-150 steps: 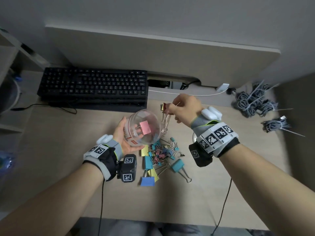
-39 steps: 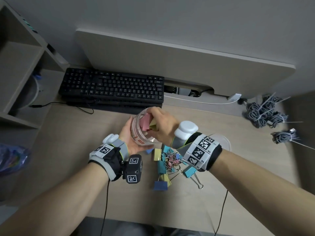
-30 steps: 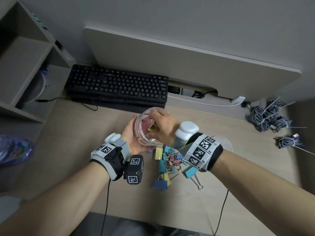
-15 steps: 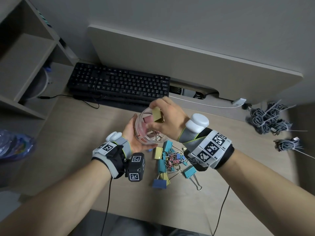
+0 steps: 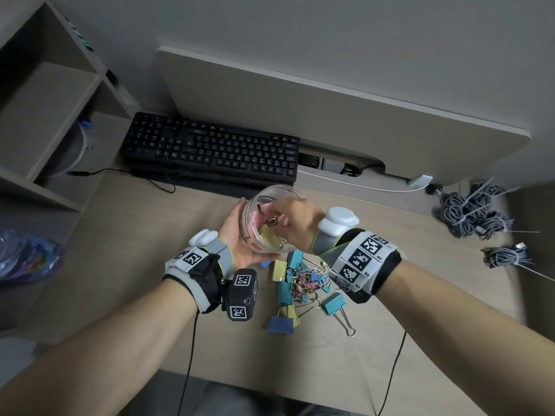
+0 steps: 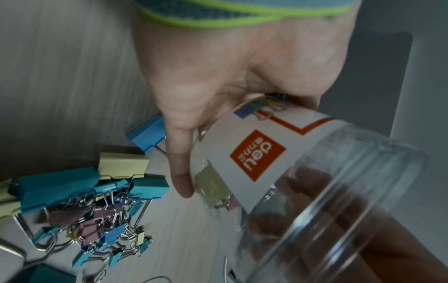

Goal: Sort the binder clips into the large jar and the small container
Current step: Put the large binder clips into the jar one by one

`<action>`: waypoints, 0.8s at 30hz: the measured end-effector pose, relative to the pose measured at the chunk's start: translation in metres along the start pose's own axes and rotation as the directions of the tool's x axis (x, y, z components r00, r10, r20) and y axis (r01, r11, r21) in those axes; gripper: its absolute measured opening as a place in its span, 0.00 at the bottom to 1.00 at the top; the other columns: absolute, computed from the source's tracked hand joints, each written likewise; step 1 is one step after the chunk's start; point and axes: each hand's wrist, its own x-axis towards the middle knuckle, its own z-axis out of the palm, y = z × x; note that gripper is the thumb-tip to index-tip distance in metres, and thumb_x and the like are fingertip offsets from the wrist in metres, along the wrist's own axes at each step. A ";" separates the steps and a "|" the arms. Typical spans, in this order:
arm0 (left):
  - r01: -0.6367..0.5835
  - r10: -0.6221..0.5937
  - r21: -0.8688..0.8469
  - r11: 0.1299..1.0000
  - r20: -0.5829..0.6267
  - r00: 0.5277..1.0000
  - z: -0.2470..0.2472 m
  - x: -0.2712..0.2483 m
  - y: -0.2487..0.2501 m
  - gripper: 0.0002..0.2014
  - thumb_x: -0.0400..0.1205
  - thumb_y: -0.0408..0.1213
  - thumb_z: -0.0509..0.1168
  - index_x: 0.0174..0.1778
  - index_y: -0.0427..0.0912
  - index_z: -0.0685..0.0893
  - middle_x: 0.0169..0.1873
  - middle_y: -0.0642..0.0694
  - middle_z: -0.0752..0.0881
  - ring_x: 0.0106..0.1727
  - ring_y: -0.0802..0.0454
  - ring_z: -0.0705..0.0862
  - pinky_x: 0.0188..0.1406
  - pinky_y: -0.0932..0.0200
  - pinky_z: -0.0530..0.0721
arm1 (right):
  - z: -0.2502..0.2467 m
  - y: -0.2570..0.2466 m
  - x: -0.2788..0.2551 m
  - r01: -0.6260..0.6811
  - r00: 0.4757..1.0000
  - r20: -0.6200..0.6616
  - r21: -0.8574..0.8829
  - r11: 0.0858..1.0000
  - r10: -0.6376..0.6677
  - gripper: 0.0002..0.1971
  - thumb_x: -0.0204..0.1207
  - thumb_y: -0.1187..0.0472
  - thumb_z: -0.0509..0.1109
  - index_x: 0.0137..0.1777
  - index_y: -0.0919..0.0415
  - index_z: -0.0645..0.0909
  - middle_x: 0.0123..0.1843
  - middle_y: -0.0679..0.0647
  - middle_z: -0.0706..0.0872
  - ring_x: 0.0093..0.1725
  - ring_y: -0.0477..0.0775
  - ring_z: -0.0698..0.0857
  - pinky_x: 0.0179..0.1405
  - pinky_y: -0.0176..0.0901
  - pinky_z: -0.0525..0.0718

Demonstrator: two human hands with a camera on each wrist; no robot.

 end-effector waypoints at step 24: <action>0.010 -0.034 -0.139 0.990 -0.176 0.984 -0.060 -0.006 0.016 0.36 0.77 0.71 0.55 0.63 0.42 0.82 0.60 0.32 0.85 0.62 0.31 0.83 0.65 0.30 0.78 | 0.055 0.066 0.027 -0.381 0.911 0.143 -0.071 0.922 0.387 0.15 0.79 0.58 0.68 0.65 0.58 0.78 0.59 0.57 0.86 0.53 0.60 0.85 0.47 0.45 0.81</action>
